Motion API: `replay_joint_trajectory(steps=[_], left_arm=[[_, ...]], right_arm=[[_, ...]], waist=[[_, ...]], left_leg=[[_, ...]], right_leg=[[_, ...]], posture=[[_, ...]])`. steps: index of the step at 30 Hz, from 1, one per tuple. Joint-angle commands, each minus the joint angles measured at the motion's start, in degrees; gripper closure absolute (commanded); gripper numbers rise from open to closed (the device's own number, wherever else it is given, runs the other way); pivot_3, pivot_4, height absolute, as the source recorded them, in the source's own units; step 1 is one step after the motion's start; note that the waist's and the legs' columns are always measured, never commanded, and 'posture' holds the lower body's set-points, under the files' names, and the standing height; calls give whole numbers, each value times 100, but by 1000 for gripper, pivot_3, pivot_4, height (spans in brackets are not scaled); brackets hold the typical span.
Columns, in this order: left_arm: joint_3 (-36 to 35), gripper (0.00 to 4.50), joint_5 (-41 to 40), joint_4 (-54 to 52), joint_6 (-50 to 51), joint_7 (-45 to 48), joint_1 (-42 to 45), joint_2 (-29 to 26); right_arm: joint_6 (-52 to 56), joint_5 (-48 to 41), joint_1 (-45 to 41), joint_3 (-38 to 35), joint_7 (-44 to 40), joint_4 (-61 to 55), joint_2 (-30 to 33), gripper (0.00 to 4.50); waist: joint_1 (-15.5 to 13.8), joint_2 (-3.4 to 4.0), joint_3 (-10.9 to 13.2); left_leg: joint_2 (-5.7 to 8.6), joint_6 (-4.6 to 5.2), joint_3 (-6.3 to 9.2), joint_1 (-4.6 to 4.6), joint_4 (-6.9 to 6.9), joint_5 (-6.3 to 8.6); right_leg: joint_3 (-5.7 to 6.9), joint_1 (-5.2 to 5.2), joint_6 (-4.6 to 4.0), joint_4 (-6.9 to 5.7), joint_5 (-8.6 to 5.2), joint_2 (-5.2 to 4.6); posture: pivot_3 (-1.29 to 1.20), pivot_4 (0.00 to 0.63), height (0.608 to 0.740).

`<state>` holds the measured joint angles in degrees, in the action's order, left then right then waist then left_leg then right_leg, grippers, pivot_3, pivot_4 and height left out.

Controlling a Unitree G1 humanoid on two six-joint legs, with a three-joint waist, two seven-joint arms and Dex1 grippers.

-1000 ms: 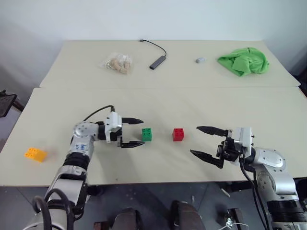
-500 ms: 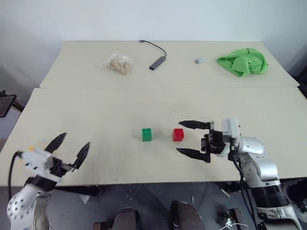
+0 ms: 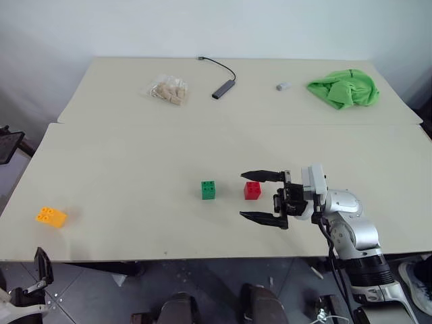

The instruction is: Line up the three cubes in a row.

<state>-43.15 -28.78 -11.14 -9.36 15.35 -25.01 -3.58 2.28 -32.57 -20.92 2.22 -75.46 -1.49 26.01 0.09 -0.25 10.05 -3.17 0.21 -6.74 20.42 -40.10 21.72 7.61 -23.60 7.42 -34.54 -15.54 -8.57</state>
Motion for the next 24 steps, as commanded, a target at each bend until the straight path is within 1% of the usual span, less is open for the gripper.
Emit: replay_joint_trajectory(steps=[1, 2, 4, 6, 9, 12, 14, 16, 20, 22, 24], left_arm=[[132, 22, -147, 212, 96, 662, 144, -758], [136, 22, -234, 367, 177, 809, 221, -961], [-59, 22, -312, 888, 313, 958, 535, -1608], [-147, 22, -381, 1243, 544, 1140, 711, -2103], [19, 22, -310, 1536, 731, 1540, 700, -2528], [92, 585, -259, 1740, 771, 1809, 728, -2725], [113, 1215, -251, 1813, 775, 1939, 739, -2785], [156, 1843, -240, 1884, 781, 2132, 731, -2857], [313, 3018, -504, 1852, 970, 2945, 808, -3123], [507, 3007, -681, 1681, 1228, 3362, 996, -3324], [1109, 3007, -480, 1479, 1243, 3911, 1495, -3704]], right_arm=[[-75, -2, 19, -48, 28, -117, -13, 0], [-78, 9, 22, -36, 33, -122, -21, 0], [-72, 11, 35, -39, 16, -142, 0, 0], [-82, 26, 22, -69, 18, -137, 24, 0], [-129, 63, 6, -120, 49, -117, 50, 0], [-165, 79, 38, -176, 100, -156, 70, 0], [-179, 88, 55, -194, 133, -168, 86, 0], [-207, 99, 68, -203, 159, -166, 102, 0], [-228, 108, 94, -247, 214, -188, 156, 0], [-217, 105, 72, -260, 226, -163, 182, 0], [-200, 98, 59, -285, 212, -123, 227, 0]], waist=[[3, 0, 0], [6, 1, 0], [16, 1, 0], [19, 0, -1], [66, 0, -1], [102, 0, -1], [141, -1, -1], [150, -1, -1], [145, -1, -1], [141, 0, -1], [110, 0, -1]], left_leg=[[-4, -3, -6, 0, 0, 0], [-5, -5, -11, -2, 0, 1], [-10, -9, -16, -4, 1, 1], [-13, -11, -19, -5, 1, 3], [-21, -15, -30, -12, 3, 13], [-21, -16, -50, -15, 4, 21], [-27, -18, -86, -14, 6, 22], [-35, -23, -89, -15, 6, 25], [-40, -26, -90, -16, 5, 26], [-40, -28, -95, -15, 5, 26], [-40, -28, -96, -15, 4, 26]], right_leg=[[3, -4, -3, -7, -2, 3], [3, -5, -6, -11, -4, 4], [6, -10, -9, -17, -5, 5], [10, -12, -11, -21, -6, 7], [18, -16, -10, -23, -6, 8], [24, -19, -10, -23, -5, 8], [35, -20, -10, -24, -5, 8], [42, -20, -10, -23, -5, 12], [44, -22, -13, -26, -7, 15], [43, -25, -14, -27, -8, 15], [42, -28, -15, -31, -8, 15]], posture=[[0, 150, 740], [0, 150, 740], [0, 150, 740], [0, 150, 740], [0, 150, 740], [0, 150, 740], [0, 150, 740], [0, 150, 740], [0, 150, 740], [0, 150, 740], [0, 150, 740]])
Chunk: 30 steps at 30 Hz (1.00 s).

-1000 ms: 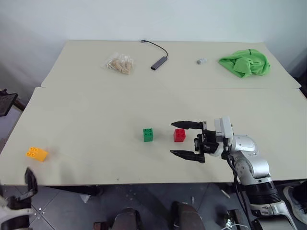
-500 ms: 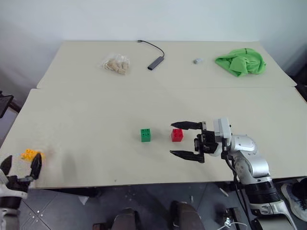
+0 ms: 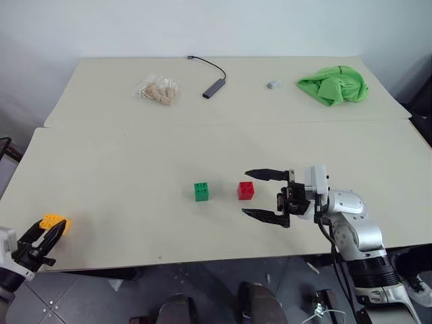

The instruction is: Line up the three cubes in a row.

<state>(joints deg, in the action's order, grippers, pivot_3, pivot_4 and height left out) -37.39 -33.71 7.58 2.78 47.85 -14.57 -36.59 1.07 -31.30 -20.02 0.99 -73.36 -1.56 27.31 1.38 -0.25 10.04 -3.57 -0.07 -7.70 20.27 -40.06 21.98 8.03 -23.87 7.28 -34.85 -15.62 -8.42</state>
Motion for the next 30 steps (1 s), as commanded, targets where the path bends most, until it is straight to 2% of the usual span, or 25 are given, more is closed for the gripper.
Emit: replay_joint_trajectory(steps=[1, 5, 10, 16, 20, 22, 25, 27, 30], left_arm=[[882, 3007, 165, -393, -10, 979, 737, -591], [2161, 3007, 840, 469, -520, 2078, 2264, -943], [3134, 3007, 1476, 2169, -1232, 3053, 3883, -760], [3480, 3007, 1958, 3958, -2098, 3397, 5174, -415], [3583, 3007, 2097, 4554, -2321, 3682, 5605, -277], [3608, 2294, 2121, 4644, -2354, 3854, 5658, -275], [3528, 1528, 2002, 4441, -2181, 4012, 5587, -363], [3374, 815, 1769, 4063, -1657, 4071, 5406, -554], [2945, 59, 1354, 3270, -960, 3798, 4984, -908]], right_arm=[[-70, -32, -38, -174, -13, -95, 124, 0], [-42, -33, -95, -236, -71, 0, 227, 0], [-62, 6, -43, -366, -12, -36, 350, 0], [-5, -11, 341, -518, 318, -454, 414, 0], [28, -17, 720, -587, 507, -742, 451, 0], [56, -36, 801, -608, 584, -813, 460, 0], [67, -69, 878, -686, 579, -773, 536, 0], [93, -106, 888, -776, 506, -678, 639, 0], [293, -210, 796, -892, 227, -579, 986, 0]], waist=[[-49, 0, 0], [-126, 6, 1], [-9, 6, 0], [42, 3, 0], [26, 3, 1], [24, 2, 1], [26, 1, 2], [26, 0, 2], [58, -1, 3]], left_leg=[[0, 0, 0, 1, -1, 0], [2, -3, -18, -4, -3, -2], [1, -6, -72, 0, 14, -1], [1, -6, -77, 7, 14, -1], [0, -5, -77, 7, 9, -1], [1, -5, -79, 7, 4, -1], [1, -4, -81, 7, 4, -1], [0, -4, -79, 7, 5, -1], [-2, -4, -79, 8, 6, 0]], right_leg=[[0, -2, 0, -2, 0, 0], [-3, -6, -4, -6, -2, 1], [-4, -46, -3, -18, -2, 4], [-1, -59, 1, -21, 0, 4], [-5, -57, 1, -24, 1, 3], [-9, -57, 2, -23, 1, 2], [-12, -58, 2, -24, 1, 2], [-12, -59, 2, -24, 1, 2], [-13, -61, 2, -25, 1, 2]], posture=[[0, 150, 740], [0, 150, 740], [0, 150, 740], [0, 150, 740], [0, 150, 740], [0, 150, 740], [0, 150, 740], [0, 150, 740], [0, 150, 740]])
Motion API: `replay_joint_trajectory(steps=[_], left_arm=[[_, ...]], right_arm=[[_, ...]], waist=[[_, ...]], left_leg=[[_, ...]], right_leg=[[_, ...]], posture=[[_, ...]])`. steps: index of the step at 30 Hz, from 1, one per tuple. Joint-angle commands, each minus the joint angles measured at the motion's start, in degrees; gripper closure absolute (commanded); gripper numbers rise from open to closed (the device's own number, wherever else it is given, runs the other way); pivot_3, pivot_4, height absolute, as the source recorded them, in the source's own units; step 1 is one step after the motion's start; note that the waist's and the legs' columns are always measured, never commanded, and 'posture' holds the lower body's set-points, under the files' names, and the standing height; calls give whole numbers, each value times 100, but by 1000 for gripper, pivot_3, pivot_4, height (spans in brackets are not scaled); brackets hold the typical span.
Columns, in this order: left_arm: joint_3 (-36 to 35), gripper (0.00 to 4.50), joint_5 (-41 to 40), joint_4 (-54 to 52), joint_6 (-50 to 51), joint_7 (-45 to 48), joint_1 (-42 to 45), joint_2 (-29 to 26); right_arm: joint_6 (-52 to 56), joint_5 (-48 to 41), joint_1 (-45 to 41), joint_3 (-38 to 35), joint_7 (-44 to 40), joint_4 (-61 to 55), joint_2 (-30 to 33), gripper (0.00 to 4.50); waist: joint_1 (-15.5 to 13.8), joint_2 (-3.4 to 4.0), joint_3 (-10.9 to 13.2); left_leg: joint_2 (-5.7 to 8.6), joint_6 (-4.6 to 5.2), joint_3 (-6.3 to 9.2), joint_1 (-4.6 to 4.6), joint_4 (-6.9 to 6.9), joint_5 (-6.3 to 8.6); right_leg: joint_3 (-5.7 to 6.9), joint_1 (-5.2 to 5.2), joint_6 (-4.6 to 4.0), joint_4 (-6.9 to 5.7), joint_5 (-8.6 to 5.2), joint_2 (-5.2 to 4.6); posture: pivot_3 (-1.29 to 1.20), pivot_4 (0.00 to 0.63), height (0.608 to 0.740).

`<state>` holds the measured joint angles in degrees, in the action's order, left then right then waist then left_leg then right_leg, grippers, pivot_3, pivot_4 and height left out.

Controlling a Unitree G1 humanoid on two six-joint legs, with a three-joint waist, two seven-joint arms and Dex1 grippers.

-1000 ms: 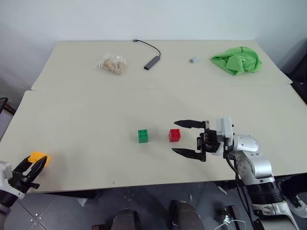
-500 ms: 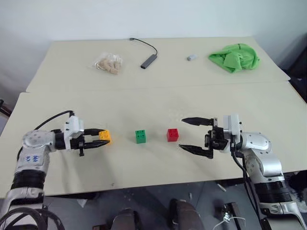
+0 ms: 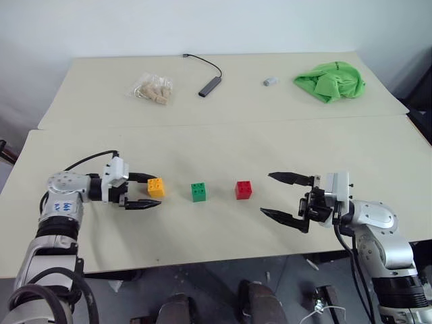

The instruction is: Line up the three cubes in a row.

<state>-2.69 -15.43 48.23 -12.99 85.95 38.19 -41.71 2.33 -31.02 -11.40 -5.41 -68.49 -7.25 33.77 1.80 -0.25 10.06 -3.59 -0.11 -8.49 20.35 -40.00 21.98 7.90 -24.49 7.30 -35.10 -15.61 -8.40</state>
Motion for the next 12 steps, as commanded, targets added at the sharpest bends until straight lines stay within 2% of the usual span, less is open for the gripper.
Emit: replay_joint_trajectory(steps=[1, 6, 9, 12], left_arm=[[-668, 59, -572, -1080, 805, -153, -443, -505], [-1345, 59, -922, -2474, 1704, -661, -1145, -1115], [-1521, 59, -903, -2854, 1654, -663, -1443, -1355], [-1533, 59, -766, -2839, 1455, -742, -1651, -1389]], right_arm=[[273, -293, -111, -281, -363, 7, 474, 0], [890, -540, -633, -308, -1040, 152, 1304, 0], [1026, -387, -926, -154, -1477, 364, 1721, 0], [999, -288, -1126, -52, -1569, 591, 1716, 0]], waist=[[15, -1, 2], [-11, -1, 4], [-58, -2, 5], [-81, -2, 5]], left_leg=[[-1, 0, -1, 0, 1, 0], [-4, 0, 0, -2, -4, 0], [-4, 2, -1, -1, -10, 1], [-4, 2, -3, -1, -7, 2]], right_leg=[[-1, -3, 0, -1, 0, 0], [-8, -2, 0, -4, 0, 0], [-12, 0, 0, -4, 0, -2], [-10, -1, -1, -3, 0, -2]], posture=[[0, 150, 740], [0, 150, 740], [0, 150, 740], [0, 150, 740]])
